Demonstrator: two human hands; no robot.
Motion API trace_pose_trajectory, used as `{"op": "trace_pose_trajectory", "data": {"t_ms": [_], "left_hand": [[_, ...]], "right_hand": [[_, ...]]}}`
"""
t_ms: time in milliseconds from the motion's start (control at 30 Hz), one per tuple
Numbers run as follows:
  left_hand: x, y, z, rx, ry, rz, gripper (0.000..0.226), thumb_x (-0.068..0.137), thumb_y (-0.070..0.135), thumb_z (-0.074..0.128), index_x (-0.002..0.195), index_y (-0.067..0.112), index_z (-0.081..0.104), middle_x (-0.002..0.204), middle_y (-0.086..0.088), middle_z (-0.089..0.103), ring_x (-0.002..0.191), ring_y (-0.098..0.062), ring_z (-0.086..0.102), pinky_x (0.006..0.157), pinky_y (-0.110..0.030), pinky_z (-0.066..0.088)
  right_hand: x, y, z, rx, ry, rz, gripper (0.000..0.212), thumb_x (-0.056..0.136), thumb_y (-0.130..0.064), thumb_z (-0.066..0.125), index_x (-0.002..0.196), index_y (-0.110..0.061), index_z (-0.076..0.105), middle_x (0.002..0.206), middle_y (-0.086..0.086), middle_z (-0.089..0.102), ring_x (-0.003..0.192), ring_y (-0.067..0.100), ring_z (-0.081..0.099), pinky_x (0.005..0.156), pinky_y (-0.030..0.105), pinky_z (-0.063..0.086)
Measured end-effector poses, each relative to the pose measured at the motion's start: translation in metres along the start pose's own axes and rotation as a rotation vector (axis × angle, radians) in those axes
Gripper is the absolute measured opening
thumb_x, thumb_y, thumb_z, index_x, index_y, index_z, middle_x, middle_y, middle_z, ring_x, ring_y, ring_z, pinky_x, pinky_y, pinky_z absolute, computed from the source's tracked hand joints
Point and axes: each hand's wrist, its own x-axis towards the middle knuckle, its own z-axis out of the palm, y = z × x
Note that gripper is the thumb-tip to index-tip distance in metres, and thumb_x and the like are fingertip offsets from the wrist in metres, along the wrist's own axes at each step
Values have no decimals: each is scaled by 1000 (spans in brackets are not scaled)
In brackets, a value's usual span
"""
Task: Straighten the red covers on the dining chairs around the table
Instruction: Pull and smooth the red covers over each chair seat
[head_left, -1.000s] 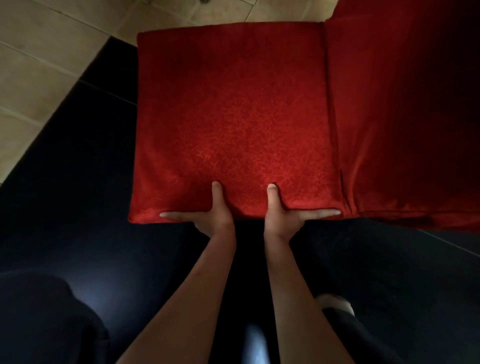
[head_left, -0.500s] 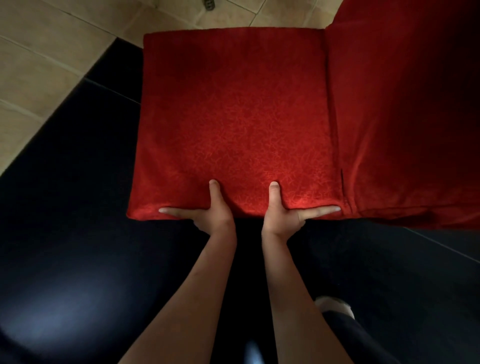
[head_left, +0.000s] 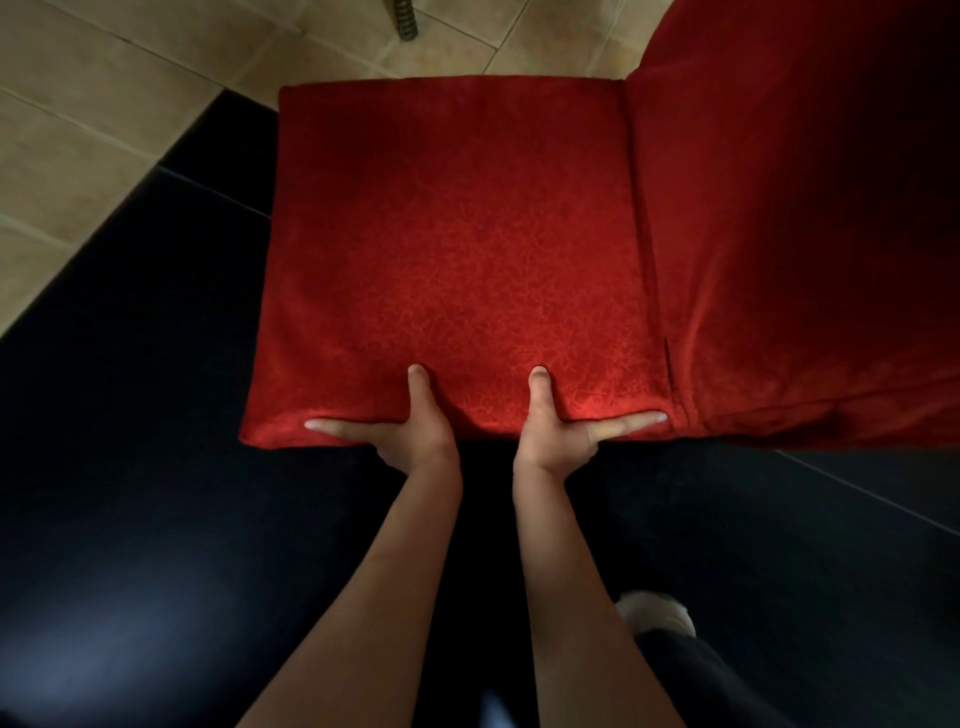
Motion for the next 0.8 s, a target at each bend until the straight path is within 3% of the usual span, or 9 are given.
{"op": "trace_pose_trajectory", "data": {"t_ms": [100, 167, 300, 567, 800], "left_hand": [[-2, 7, -3, 2, -15, 13, 121, 77, 50, 74, 140, 49, -30, 124, -7, 46, 90, -11, 47, 85, -29, 37], [-4, 16, -4, 2, -27, 21, 121, 77, 48, 74, 140, 49, -30, 119, -4, 43, 81, -7, 45, 84, -29, 37], [-16, 42, -6, 2, -26, -10, 121, 77, 45, 75, 140, 51, -29, 128, -16, 49, 81, -12, 47, 82, -31, 38], [-45, 75, -19, 34, 62, -69, 119, 77, 42, 78, 142, 54, -21, 120, -18, 57, 77, -17, 51, 76, -34, 43], [-74, 94, -62, 58, 142, -120, 117, 76, 42, 78, 143, 54, -18, 130, -18, 52, 103, -26, 56, 82, -35, 40]], "right_hand": [[-7, -8, 0, 0, 7, -8, 132, 71, -29, 84, 147, -40, -23, 110, 12, 60, 83, 12, 64, 63, 7, 48], [-11, -17, 2, 12, 12, -9, 131, 71, -30, 84, 147, -44, -21, 111, 13, 57, 84, 13, 64, 57, 3, 45], [-21, -42, 8, 30, 28, 26, 130, 70, -32, 85, 144, -52, -19, 119, 20, 49, 78, 13, 59, 44, -1, 37], [-41, -76, 5, -35, 27, 61, 130, 72, -24, 85, 145, -50, -19, 118, 20, 47, 73, 9, 56, 43, -1, 36], [-82, -96, -19, -125, 24, 95, 129, 71, -26, 85, 147, -48, -17, 113, 13, 42, 74, 2, 51, 45, -4, 34]]}}
